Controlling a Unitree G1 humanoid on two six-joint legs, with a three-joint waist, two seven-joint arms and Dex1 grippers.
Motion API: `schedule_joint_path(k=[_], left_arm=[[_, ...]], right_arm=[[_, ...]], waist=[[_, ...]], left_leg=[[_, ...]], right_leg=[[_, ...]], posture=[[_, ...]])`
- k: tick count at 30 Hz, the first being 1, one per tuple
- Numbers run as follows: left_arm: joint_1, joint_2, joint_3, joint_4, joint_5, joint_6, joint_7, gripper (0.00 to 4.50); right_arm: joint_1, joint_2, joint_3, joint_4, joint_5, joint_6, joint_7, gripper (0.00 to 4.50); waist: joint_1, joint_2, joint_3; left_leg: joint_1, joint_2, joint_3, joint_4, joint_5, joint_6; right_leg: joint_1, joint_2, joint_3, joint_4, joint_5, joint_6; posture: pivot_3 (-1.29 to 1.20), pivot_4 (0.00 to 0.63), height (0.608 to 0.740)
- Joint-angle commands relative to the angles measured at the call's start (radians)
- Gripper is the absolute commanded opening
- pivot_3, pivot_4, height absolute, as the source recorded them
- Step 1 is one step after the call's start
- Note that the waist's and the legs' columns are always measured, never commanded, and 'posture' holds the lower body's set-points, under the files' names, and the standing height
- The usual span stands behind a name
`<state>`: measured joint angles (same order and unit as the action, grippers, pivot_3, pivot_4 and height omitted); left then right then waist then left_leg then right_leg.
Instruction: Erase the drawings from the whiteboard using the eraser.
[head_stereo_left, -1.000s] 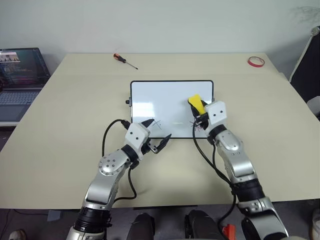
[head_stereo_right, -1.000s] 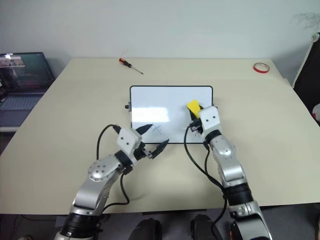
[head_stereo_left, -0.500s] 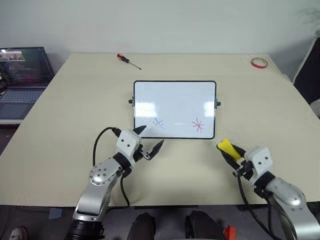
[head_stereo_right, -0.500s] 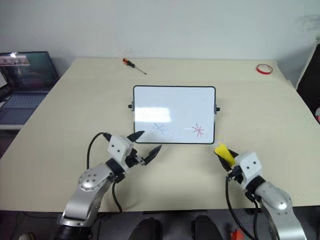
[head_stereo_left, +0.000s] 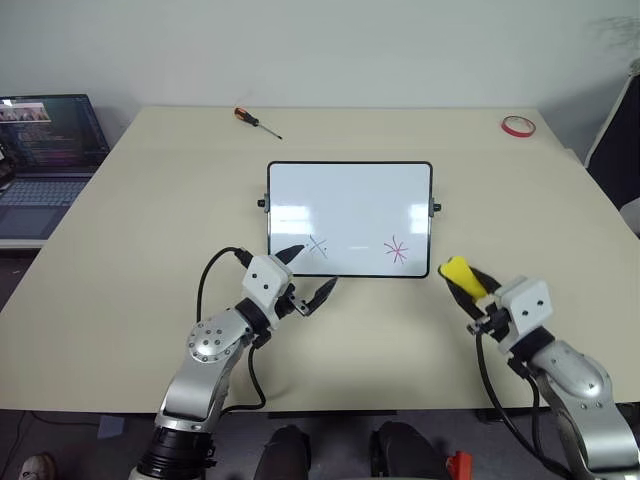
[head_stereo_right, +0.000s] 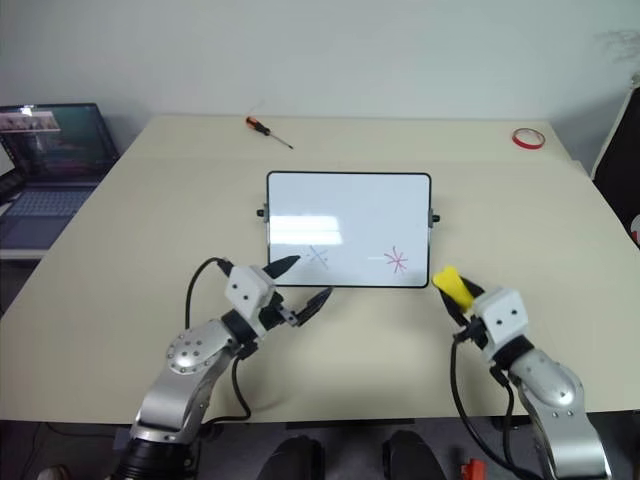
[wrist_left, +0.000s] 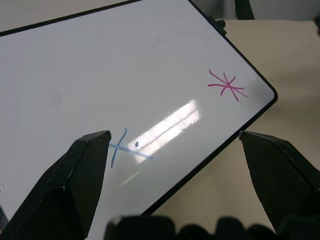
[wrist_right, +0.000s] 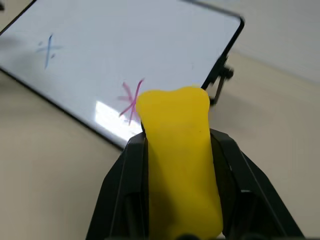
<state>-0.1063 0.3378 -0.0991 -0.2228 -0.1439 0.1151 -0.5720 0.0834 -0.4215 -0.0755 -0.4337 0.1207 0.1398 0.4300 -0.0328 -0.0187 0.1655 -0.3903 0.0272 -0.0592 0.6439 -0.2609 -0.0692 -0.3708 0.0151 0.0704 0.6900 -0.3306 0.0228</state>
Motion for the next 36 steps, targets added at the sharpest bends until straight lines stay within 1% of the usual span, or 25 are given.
schedule_joint_path(k=[1, 4, 7, 12, 15, 16, 19, 25, 27, 32, 36], left_arm=[[-0.023, -0.002, -0.020, -0.008, -0.005, -0.029, -0.022, 4.50], [-0.031, 0.006, -0.026, -0.005, -0.006, -0.030, -0.034, 4.50], [-0.033, 0.022, -0.031, -0.023, -0.003, -0.026, -0.050, 4.50], [-0.030, 0.028, -0.026, -0.032, -0.003, -0.020, -0.049, 4.50], [-0.029, 0.027, -0.026, -0.038, -0.001, -0.017, -0.044, 4.50], [-0.030, 0.026, -0.027, -0.041, 0.001, -0.015, -0.041, 4.50], [-0.031, 0.024, -0.027, -0.050, 0.005, -0.010, -0.032, 4.50], [-0.026, 0.022, -0.029, -0.061, 0.008, -0.003, -0.018, 4.50], [-0.024, 0.020, -0.031, -0.064, 0.009, -0.001, -0.014, 4.50], [-0.022, 0.015, -0.031, -0.061, 0.010, -0.001, -0.008, 4.50], [-0.024, 0.008, -0.038, -0.057, 0.008, -0.001, -0.003, 4.50]], right_arm=[[-0.135, 0.045, 0.060, 0.095, -0.054, -0.043, -0.040, 1.27], [-0.222, 0.077, 0.091, 0.184, -0.084, -0.081, -0.056, 1.27], [-0.322, 0.108, 0.143, 0.326, -0.116, -0.154, -0.050, 1.27], [-0.372, 0.116, 0.180, 0.440, -0.145, -0.207, -0.036, 1.27], [-0.393, 0.110, 0.202, 0.485, -0.185, -0.186, -0.042, 1.27], [-0.401, 0.099, 0.217, 0.509, -0.224, -0.170, -0.055, 1.27], [-0.408, 0.083, 0.234, 0.557, -0.280, -0.091, -0.068, 1.27], [-0.387, 0.063, 0.230, 0.521, -0.281, -0.027, -0.059, 1.27], [-0.359, 0.048, 0.221, 0.479, -0.272, 0.009, -0.049, 1.27], [-0.254, 0.000, 0.189, 0.349, -0.252, 0.103, -0.027, 1.27], [-0.190, -0.030, 0.176, 0.296, -0.254, 0.133, -0.016, 1.27]], waist=[[-0.001, 0.000, 0.000], [0.001, 0.000, 0.000], [0.001, 0.000, 0.000], [0.004, 0.000, 0.000], [0.003, 0.000, 0.000], [0.002, 0.000, 0.000], [0.002, 0.000, 0.000], [0.002, -0.001, -0.001], [0.004, -0.001, -0.001], [0.006, -0.002, -0.001], [0.005, -0.002, -0.001]], left_leg=[[0.000, 0.000, 0.000, 0.000, 0.000, 0.000], [0.000, 0.000, 0.001, 0.000, 0.000, 0.000], [-0.001, 0.000, 0.001, 0.000, 0.000, 0.000], [-0.002, 0.001, 0.000, 0.000, 0.000, 0.000], [-0.002, 0.001, 0.000, 0.000, 0.000, 0.000], [-0.002, 0.001, 0.000, 0.000, 0.000, 0.000], [-0.001, 0.002, 0.000, 0.000, 0.000, 0.000], [0.008, 0.001, 0.001, 0.001, 0.000, 0.000], [0.010, 0.001, 0.000, 0.001, 0.000, 0.000], [0.009, 0.001, -0.001, 0.001, 0.000, 0.000], [0.010, 0.001, -0.001, 0.001, 0.000, 0.000]], right_leg=[[0.000, 0.000, 0.000, 0.000, 0.000, 0.000], [-0.001, 0.000, 0.001, 0.001, 0.000, 0.000], [-0.001, 0.000, 0.000, 0.000, 0.000, 0.000], [-0.002, -0.001, 0.000, 0.000, 0.000, 0.000], [-0.002, -0.001, 0.000, 0.000, 0.000, 0.000], [-0.002, -0.001, 0.000, 0.001, 0.000, 0.000], [-0.002, -0.001, 0.000, 0.002, 0.000, 0.000], [0.006, -0.001, 0.001, 0.006, 0.000, 0.000], [0.008, -0.001, 0.000, 0.005, 0.000, 0.000], [0.009, -0.001, 0.000, 0.003, 0.000, 0.000], [0.009, -0.001, 0.000, 0.003, 0.000, 0.000]], posture=[[0.00, 0.150, 0.740], [0.00, 0.150, 0.740], [0.00, 0.150, 0.740], [0.00, 0.150, 0.740], [0.00, 0.150, 0.740], [0.00, 0.150, 0.740], [0.00, 0.150, 0.740], [0.00, 0.150, 0.740], [0.00, 0.150, 0.740], [0.00, 0.150, 0.740], [0.00, 0.150, 0.740]])
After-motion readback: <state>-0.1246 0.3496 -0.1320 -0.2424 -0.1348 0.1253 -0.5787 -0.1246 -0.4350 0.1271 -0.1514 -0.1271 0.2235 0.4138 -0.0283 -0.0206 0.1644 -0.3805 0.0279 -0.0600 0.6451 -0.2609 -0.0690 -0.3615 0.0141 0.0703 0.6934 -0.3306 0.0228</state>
